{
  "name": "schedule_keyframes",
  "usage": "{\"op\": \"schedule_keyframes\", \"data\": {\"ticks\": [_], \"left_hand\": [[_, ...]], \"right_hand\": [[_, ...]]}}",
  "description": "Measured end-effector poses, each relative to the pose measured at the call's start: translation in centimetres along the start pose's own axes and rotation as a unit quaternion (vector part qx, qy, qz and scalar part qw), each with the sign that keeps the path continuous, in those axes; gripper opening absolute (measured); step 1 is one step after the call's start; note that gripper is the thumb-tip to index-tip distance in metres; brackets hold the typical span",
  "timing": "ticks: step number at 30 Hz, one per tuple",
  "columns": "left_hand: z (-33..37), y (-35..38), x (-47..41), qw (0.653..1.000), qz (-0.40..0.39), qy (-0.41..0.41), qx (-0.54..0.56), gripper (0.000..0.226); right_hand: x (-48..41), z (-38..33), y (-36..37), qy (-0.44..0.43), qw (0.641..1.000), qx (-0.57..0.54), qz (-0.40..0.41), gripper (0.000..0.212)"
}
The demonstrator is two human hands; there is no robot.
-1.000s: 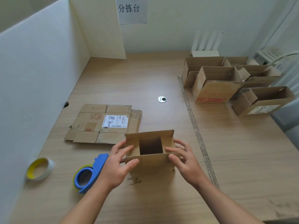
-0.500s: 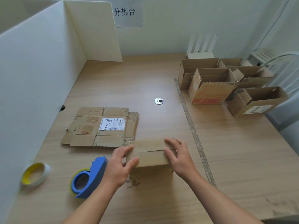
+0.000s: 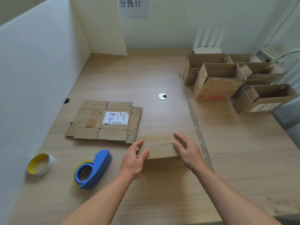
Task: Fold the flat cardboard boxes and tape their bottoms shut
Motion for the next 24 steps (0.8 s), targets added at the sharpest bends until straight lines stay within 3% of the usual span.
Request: {"op": "schedule_keyframes", "data": {"ticks": [6, 12, 14, 16, 19, 24], "left_hand": [[-1.1, -2.4, 0.9, 0.997, 0.005, 0.012, -0.077, 0.049], [-2.0, -3.0, 0.9, 0.992, 0.046, 0.021, -0.114, 0.043], [-1.9, -2.9, 0.8, 0.992, 0.050, 0.025, -0.116, 0.042], [-2.0, -2.8, 1.0, 0.992, 0.048, 0.029, -0.115, 0.046], [-2.1, -3.0, 1.1, 0.992, 0.038, 0.036, -0.118, 0.056], [-2.1, -4.7, 0.8, 0.988, 0.011, 0.059, -0.145, 0.045]], "right_hand": [[1.4, 1.4, 3.5, 0.002, 1.000, -0.028, -0.013, 0.041], [0.4, 0.8, 4.5, -0.040, 0.994, 0.098, -0.039, 0.035], [0.3, 0.1, 4.6, -0.109, 0.972, 0.209, -0.013, 0.031], [0.8, -0.8, 5.6, -0.201, 0.930, 0.307, 0.007, 0.042], [1.9, -0.8, 7.6, -0.245, 0.894, 0.374, -0.017, 0.052], [1.5, -0.2, 7.7, -0.217, 0.915, 0.339, 0.011, 0.042]]}}
Point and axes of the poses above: each hand's wrist, its own x-axis away from the middle knuckle, its own y-axis out of the palm, z = x × y, the point moved 2 cm from there along -x, towards the middle knuckle, and after that the axes turned 3 degrees about -z, right-handed, at the moved point
